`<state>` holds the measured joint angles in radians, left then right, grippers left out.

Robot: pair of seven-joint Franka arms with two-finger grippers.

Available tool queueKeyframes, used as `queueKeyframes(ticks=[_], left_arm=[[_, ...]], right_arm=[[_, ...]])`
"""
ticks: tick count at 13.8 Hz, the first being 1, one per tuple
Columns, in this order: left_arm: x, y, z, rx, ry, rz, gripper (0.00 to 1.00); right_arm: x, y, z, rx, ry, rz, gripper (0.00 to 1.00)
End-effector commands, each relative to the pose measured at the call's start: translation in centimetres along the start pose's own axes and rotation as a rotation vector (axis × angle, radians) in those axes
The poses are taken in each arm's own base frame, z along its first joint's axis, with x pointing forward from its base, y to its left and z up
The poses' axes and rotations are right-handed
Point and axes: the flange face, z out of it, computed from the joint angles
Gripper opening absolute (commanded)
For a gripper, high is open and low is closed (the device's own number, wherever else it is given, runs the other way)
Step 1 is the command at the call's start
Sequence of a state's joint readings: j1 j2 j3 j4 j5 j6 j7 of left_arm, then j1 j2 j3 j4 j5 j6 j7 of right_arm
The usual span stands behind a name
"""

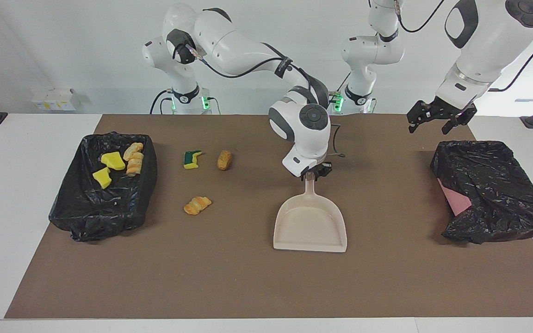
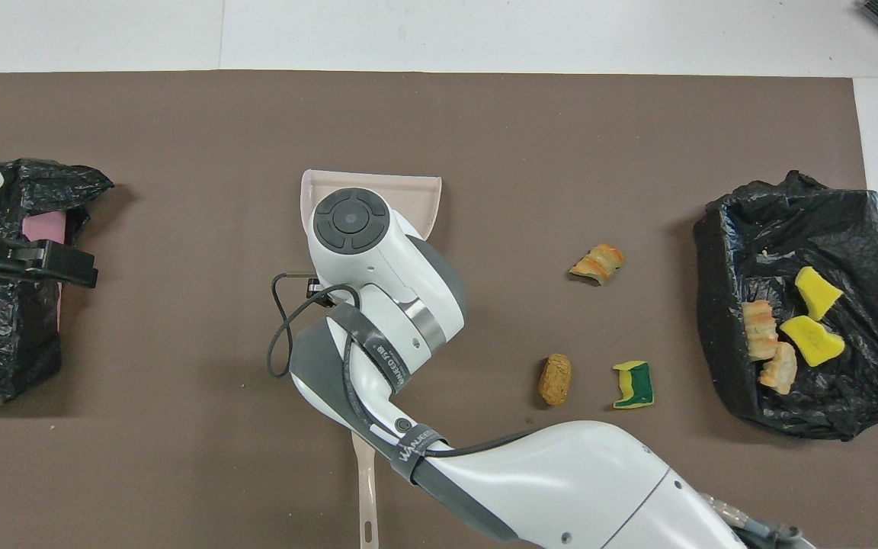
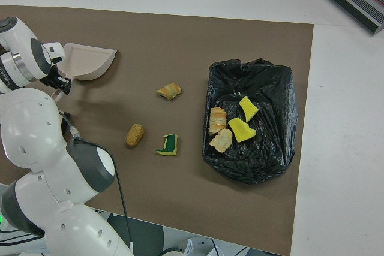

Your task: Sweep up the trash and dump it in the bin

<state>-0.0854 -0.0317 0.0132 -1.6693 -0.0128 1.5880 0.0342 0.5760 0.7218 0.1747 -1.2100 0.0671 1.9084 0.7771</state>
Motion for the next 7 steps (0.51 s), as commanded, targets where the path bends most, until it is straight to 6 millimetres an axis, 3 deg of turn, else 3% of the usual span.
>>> queueKeyframes(ticks=[1,2,6,7], left_arm=[[0.3,0.7,0.5,0.014,0.018,0.014,1.0],[0.8,0.9,1.0,0.013,0.018,0.018,1.0],[2.5,3.3,3.0,0.013,0.033,0.038,1.0],[3.0,5.0,3.9,0.013,0.036,0.038,1.0]], right_arm=[[-1.2,0.6,-2.8,0.027,-0.015,-0.023,0.89],[-1.9,1.2,-4.1,0.017,-0.017,-0.027,0.93],[-5.9,3.4,-7.1,-0.047,-0.051,-0.039,0.94],[-7.3,4.5,-7.6,-0.062,-0.056,-0.055,0.94]])
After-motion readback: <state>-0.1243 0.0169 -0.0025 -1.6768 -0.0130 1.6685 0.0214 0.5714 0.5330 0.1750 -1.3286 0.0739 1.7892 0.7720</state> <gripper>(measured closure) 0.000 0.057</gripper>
